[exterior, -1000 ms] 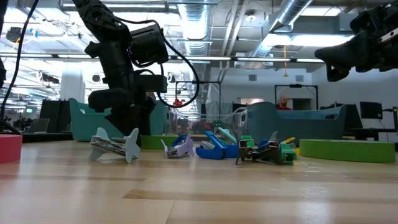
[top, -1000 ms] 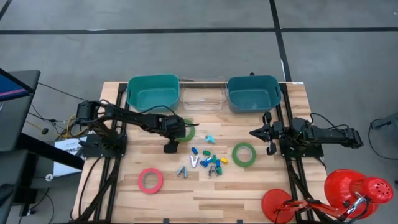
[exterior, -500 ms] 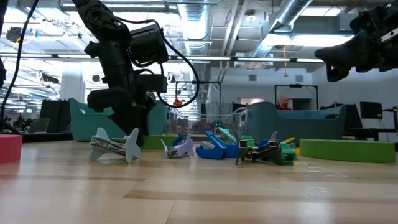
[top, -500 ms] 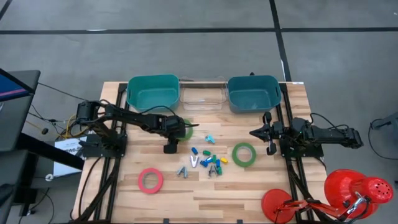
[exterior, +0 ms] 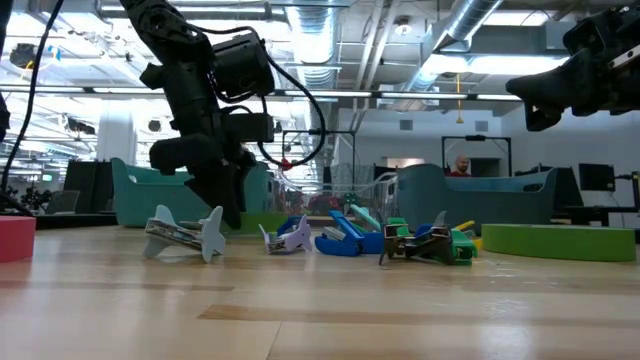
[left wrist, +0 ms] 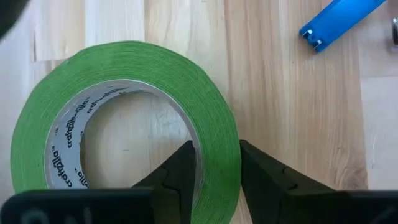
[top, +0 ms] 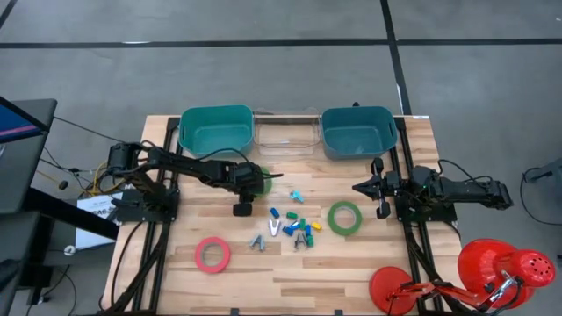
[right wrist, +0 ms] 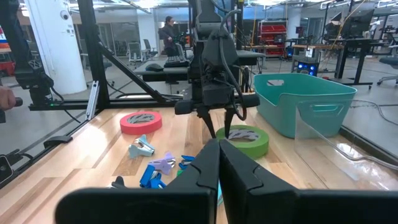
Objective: Pick and place Stapler, Stapler remover, tape
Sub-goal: Put the green tape into the green bin
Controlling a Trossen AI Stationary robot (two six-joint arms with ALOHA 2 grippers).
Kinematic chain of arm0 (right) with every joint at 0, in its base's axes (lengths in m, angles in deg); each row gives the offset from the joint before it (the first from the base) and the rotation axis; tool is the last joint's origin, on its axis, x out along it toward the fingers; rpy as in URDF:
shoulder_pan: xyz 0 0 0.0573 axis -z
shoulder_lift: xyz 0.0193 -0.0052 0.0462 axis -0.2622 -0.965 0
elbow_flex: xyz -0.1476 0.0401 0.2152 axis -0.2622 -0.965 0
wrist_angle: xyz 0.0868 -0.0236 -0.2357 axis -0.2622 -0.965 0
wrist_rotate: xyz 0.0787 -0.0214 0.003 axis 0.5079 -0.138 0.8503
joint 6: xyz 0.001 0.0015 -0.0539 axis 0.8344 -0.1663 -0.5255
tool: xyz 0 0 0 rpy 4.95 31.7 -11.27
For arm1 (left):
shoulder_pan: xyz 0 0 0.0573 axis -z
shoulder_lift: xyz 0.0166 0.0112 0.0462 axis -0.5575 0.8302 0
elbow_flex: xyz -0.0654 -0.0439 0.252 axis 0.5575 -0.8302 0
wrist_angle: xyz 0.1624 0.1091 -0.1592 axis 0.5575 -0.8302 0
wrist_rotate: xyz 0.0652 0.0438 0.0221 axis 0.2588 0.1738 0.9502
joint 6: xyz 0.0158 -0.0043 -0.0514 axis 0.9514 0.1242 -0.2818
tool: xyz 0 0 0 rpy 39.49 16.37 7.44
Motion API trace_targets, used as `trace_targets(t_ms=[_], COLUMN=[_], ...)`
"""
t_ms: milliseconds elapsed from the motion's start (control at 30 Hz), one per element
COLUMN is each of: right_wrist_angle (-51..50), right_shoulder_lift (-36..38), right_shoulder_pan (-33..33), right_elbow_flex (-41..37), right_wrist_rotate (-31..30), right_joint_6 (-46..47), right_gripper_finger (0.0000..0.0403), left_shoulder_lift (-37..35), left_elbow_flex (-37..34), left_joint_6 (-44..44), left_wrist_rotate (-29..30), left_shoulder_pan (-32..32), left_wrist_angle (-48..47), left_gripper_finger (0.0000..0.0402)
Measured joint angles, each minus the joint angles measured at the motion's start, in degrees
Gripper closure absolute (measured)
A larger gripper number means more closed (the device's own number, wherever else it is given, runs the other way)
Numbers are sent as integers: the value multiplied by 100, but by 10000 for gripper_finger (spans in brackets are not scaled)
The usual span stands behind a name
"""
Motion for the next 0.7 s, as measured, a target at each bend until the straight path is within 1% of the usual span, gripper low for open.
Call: trace_targets(t_ms=[167,533,700], right_wrist_angle=[0,2,2], right_shoulder_lift=[-1,-1,-1], right_shoulder_pan=[0,0,1], right_elbow_flex=[0,0,1], right_wrist_rotate=[0,0,0], right_joint_6=[2,0,2], right_gripper_finger=[403,403,403], left_shoulder_lift=[-269,-1395,-1549], left_elbow_flex=[9,11,17], left_joint_6=[-18,-37,-61], left_wrist_rotate=[25,16,15], left_shoulder_pan=[27,278,284], left_wrist_angle=[18,120,199], left_gripper_finger=[304,304,304])
